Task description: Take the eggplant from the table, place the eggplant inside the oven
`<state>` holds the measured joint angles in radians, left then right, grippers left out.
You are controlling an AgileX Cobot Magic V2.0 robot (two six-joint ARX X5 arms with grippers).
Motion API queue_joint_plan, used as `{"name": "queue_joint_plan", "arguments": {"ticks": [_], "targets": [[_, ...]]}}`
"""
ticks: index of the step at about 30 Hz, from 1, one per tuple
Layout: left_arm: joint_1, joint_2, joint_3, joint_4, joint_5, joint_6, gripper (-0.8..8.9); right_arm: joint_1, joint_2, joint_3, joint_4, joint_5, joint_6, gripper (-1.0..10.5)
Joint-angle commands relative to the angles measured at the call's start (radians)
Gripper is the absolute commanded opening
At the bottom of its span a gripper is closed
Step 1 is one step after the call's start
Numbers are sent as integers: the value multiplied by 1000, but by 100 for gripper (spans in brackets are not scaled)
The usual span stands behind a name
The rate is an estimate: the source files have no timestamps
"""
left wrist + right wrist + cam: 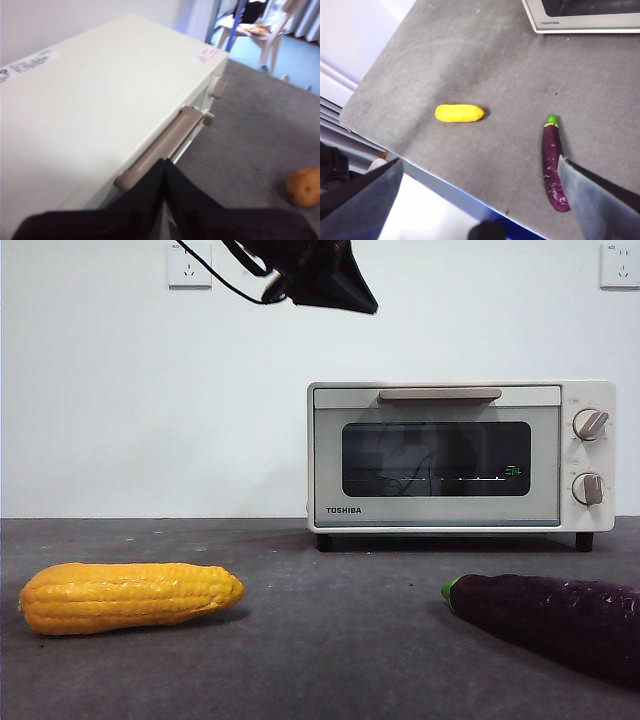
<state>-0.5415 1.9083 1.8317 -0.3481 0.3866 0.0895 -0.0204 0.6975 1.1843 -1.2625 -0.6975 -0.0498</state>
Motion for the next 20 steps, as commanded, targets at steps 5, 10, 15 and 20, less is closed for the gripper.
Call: {"name": "queue_joint_plan", "arguments": {"ticks": [5, 10, 15, 20], "targets": [[-41, 54, 3, 79, -49, 53, -6, 2, 1, 4, 4, 18, -14, 536], [-56, 75, 3, 108, -77, 66, -6, 2, 1, 4, 3, 23, -14, 536], [-64, 107, 3, 134, -126, 101, -6, 2, 1, 4, 4, 24, -15, 536], [-65, 138, 3, 163, -134, 101, -6, 2, 1, 4, 2, 25, -14, 536]]}}
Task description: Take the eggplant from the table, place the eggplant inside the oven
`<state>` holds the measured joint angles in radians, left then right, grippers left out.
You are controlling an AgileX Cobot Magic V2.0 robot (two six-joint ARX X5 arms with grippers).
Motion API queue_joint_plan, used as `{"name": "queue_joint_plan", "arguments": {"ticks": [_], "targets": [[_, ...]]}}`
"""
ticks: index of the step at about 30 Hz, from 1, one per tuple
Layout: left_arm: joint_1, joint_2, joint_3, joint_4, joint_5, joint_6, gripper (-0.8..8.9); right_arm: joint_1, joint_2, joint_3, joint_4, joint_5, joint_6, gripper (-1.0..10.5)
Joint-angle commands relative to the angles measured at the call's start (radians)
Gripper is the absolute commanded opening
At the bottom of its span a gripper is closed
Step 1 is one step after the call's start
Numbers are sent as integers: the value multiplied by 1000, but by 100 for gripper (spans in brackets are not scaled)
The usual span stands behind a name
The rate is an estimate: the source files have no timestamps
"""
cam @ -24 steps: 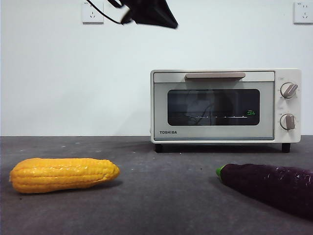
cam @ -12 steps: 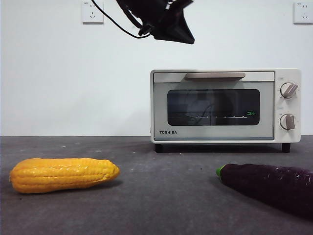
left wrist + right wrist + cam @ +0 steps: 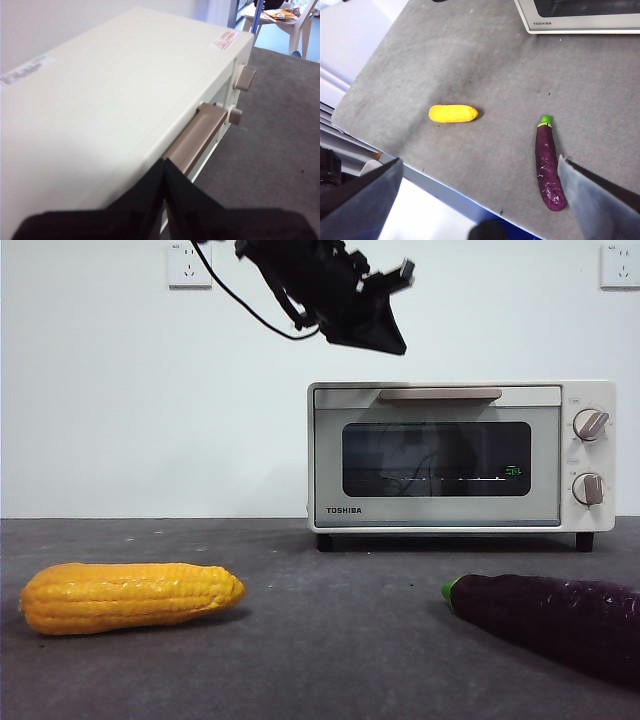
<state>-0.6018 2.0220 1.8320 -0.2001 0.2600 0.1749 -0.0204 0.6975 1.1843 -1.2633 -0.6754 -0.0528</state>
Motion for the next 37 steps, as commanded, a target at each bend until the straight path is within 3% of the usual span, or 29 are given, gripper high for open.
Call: {"name": "queue_joint_plan", "arguments": {"ticks": [1, 18, 37], "targets": [[-5, 29, 3, 15, -13, 17, -6, 2, 1, 4, 3, 3, -11, 536], [-6, 111, 3, 82, -44, 24, -6, 2, 14, 4, 4, 14, -12, 536], [-86, 172, 3, 1, -18, 45, -6, 2, 20, 4, 3, 14, -21, 536]]}}
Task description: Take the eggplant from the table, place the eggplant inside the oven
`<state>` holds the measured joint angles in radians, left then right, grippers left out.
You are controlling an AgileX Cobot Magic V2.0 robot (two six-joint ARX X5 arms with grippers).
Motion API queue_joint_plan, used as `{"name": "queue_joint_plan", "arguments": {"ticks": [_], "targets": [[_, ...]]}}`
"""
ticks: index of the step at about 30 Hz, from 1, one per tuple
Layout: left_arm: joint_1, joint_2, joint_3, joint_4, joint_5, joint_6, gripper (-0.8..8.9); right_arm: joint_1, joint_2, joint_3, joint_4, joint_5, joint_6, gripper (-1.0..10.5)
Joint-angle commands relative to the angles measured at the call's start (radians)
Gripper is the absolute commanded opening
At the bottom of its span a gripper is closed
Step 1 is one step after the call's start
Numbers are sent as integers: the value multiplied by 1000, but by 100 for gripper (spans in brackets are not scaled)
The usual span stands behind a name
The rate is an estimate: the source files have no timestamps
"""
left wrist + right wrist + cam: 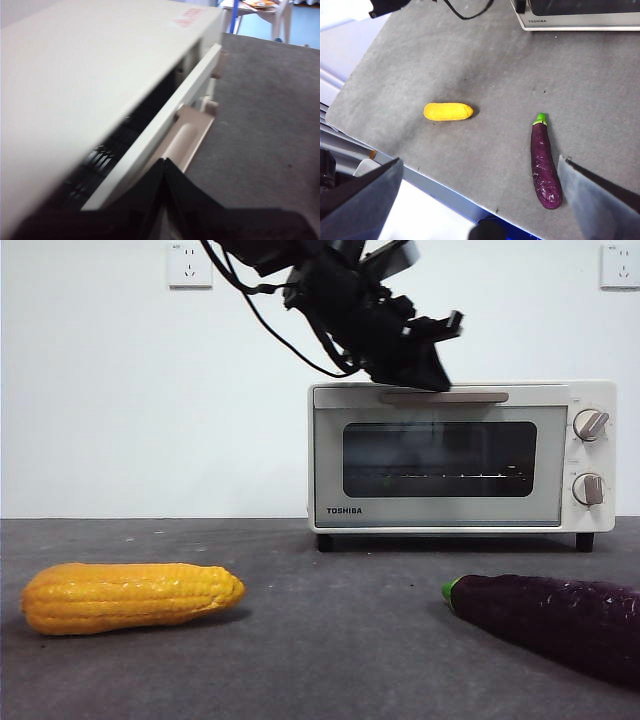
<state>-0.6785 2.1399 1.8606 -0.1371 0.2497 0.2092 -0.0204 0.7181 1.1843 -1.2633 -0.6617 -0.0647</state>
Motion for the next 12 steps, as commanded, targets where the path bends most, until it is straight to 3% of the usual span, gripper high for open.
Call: {"name": "queue_joint_plan", "arguments": {"ticks": [1, 12], "targets": [[-17, 54, -26, -63, -7, 11, -6, 2, -1, 4, 2, 0, -9, 536], [-84, 54, -26, -109, -6, 10, -6, 2, -1, 4, 6, 0, -16, 536]]}}
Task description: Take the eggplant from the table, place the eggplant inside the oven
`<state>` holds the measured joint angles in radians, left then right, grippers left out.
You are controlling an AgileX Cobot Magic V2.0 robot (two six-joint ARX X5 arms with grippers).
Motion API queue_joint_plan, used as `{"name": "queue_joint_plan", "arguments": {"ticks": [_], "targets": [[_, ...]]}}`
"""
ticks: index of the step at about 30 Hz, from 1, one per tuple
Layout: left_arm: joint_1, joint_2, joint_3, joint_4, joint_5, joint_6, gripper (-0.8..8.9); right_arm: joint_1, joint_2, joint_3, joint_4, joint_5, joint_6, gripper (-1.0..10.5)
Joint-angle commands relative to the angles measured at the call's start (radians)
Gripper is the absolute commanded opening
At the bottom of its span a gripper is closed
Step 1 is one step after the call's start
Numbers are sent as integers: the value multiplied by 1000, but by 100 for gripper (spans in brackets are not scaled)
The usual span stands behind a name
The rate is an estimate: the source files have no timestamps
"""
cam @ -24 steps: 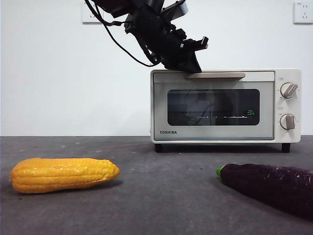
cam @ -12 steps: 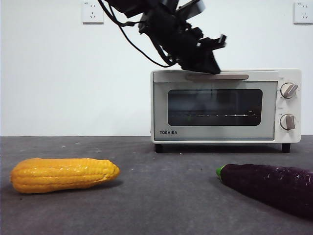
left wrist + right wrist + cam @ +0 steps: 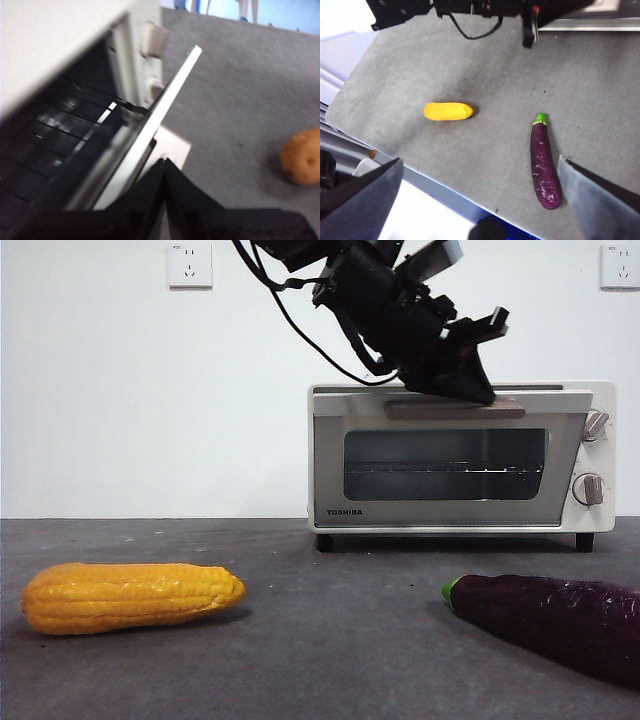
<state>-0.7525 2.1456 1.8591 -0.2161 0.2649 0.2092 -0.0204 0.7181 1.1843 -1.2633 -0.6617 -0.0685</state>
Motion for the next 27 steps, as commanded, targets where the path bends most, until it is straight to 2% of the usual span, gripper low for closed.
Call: {"name": "queue_joint_plan", "arguments": {"ticks": [1, 5, 12, 15, 21, 27], "targets": [[-18, 48, -24, -30, -18, 10, -6, 2, -1, 4, 6, 0, -12, 535], [-43, 48, -24, -30, 29, -1, -6, 2, -1, 4, 6, 0, -12, 536], [-78, 48, -24, -30, 30, -14, -6, 2, -1, 4, 5, 0, -12, 536], [-79, 48, -24, -30, 31, -50, -6, 2, -1, 4, 5, 0, -12, 536], [-76, 45, -24, -34, 30, -61, -6, 2, -1, 4, 6, 0, -12, 536], [-45, -30, -24, -102, 30, -68, -6, 2, 13, 4, 5, 1, -12, 535]]}}
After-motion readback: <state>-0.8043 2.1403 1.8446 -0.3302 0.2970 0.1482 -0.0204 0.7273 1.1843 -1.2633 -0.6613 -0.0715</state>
